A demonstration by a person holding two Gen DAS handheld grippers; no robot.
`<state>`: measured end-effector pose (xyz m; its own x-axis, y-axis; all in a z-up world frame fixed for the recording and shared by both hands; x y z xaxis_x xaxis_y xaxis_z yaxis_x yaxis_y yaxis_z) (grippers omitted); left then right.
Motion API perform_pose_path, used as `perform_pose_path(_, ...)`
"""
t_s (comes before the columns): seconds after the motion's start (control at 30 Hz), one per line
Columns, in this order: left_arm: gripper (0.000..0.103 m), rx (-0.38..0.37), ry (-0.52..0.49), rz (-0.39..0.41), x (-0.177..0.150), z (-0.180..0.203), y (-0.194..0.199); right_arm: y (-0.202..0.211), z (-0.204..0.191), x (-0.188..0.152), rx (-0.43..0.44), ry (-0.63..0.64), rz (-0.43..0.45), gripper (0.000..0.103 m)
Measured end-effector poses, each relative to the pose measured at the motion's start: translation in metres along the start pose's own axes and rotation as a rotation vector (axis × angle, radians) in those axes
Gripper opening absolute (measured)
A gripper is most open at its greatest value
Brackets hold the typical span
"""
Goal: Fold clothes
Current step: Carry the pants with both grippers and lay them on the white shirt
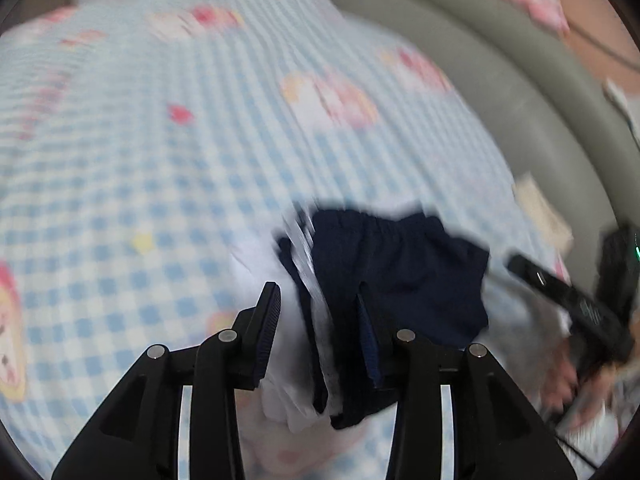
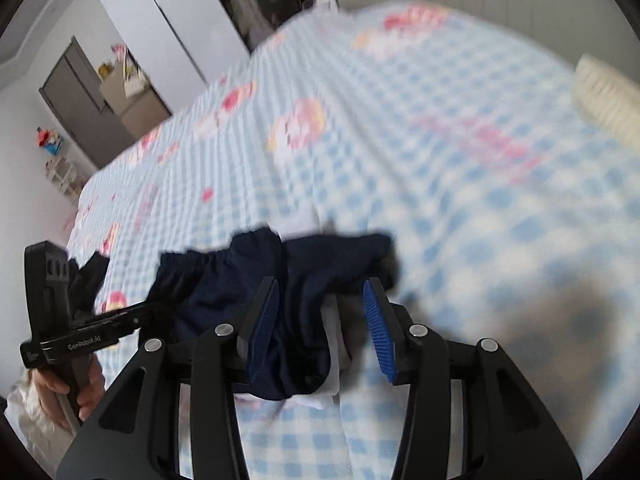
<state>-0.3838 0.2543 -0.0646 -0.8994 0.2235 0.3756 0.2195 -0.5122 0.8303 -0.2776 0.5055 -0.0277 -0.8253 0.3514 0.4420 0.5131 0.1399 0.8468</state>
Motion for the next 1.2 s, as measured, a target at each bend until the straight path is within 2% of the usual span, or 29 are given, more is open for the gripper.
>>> perform_pose_path(0.03, 0.041, 0.023, 0.015, 0.044, -0.001, 0.001, 0.005, 0.006, -0.006, 0.001, -0.011, 0.014, 0.029, 0.045)
perform_pose_path(0.17, 0.041, 0.097, -0.005, 0.142, -0.005, 0.014, 0.017, -0.015, -0.033, -0.008, 0.004, 0.097, -0.011, 0.045)
perform_pose_path(0.33, 0.041, 0.154, -0.024, 0.108, -0.003, 0.016, 0.014, -0.050, -0.027, -0.024, -0.009, 0.064, -0.082, 0.045)
perform_pose_path(0.4, 0.041, 0.148, -0.008, 0.125, -0.002, 0.011, 0.017, -0.064, -0.024, -0.031, -0.016, 0.050, -0.111, 0.045)
perform_pose_path(0.53, 0.041, 0.058, -0.067, 0.169, -0.003, 0.019, 0.024, -0.060, -0.021, -0.029, 0.008, 0.032, -0.103, 0.045)
perform_pose_path(0.7, 0.041, 0.047, -0.114, 0.071, -0.005, 0.028, -0.007, -0.041, -0.027, -0.021, 0.025, 0.025, -0.049, 0.045)
perform_pose_path(0.9, 0.038, 0.034, -0.169, -0.047, -0.008, 0.037, -0.045, -0.069, -0.017, -0.024, -0.025, 0.028, -0.111, 0.043)
perform_pose_path(0.93, 0.038, 0.036, -0.176, -0.054, -0.009, 0.038, -0.047, -0.067, -0.014, -0.026, -0.022, 0.026, -0.108, 0.043)
perform_pose_path(1.03, 0.039, 0.068, -0.173, 0.022, -0.013, 0.034, -0.021, -0.056, -0.004, -0.026, 0.010, -0.007, -0.107, 0.043)
perform_pose_path(1.07, 0.040, 0.058, -0.170, 0.047, -0.013, 0.032, -0.013, -0.050, -0.002, -0.021, 0.032, -0.026, -0.091, 0.043)
perform_pose_path(1.17, 0.042, 0.000, -0.155, 0.018, -0.007, 0.030, -0.017, -0.038, -0.005, -0.013, 0.032, -0.010, -0.050, 0.044)
perform_pose_path(1.2, 0.042, 0.014, -0.152, -0.006, -0.005, 0.029, -0.025, -0.042, -0.006, -0.012, 0.026, -0.001, -0.068, 0.044)
Point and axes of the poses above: each gripper's, at about its wrist camera, not at the fingertips, and y roughly against the way its jaws point, z to its right, x to its top, the point moved 3 cm from there along -y, roughly the way its jaws point, and after that the axes turned 14 degrees about -z, right-handed, at the moved point
